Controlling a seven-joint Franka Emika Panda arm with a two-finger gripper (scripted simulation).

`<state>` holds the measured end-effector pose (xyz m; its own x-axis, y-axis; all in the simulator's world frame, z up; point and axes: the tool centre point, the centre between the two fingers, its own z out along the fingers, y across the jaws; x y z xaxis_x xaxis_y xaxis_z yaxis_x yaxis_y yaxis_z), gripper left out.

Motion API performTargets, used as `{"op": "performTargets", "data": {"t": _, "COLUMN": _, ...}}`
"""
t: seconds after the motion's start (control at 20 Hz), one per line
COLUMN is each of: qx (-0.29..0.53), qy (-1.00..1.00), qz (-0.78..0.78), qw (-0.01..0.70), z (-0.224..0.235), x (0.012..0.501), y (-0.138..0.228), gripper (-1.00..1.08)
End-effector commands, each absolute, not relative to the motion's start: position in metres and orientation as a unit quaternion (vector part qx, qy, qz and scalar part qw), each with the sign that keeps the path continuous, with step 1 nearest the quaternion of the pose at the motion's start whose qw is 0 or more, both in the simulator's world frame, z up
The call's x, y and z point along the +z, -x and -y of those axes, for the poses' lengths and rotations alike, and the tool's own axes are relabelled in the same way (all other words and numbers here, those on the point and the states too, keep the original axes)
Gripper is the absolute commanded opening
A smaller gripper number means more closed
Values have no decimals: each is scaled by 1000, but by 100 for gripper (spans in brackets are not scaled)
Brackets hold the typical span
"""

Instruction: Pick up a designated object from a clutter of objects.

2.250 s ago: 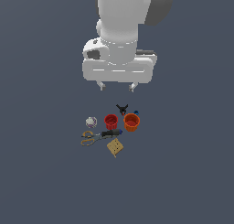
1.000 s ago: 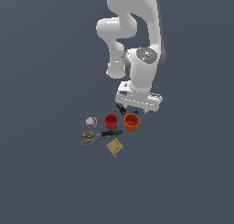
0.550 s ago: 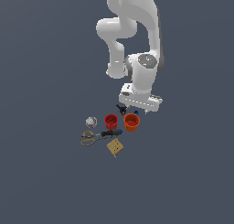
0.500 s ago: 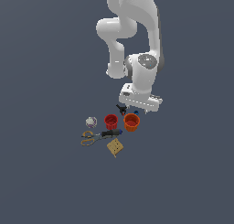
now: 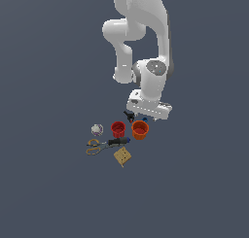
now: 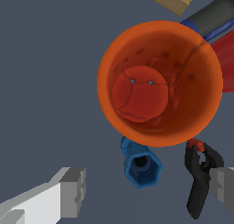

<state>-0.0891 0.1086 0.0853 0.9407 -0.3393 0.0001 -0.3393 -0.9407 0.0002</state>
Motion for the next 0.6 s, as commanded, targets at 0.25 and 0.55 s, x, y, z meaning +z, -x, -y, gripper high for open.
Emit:
{"op": "performTargets", "data": {"t": 0.25, "qx": 0, "qy": -985, "qz": 173, "qw": 0, "z": -109, "x": 55, "y": 90, "gripper": 100}}
{"op": "performTargets", "data": {"t": 0.55, "qx": 0, "qy": -985, "qz": 173, "qw": 0, "z": -109, "x": 43, "y": 90, "gripper": 100}}
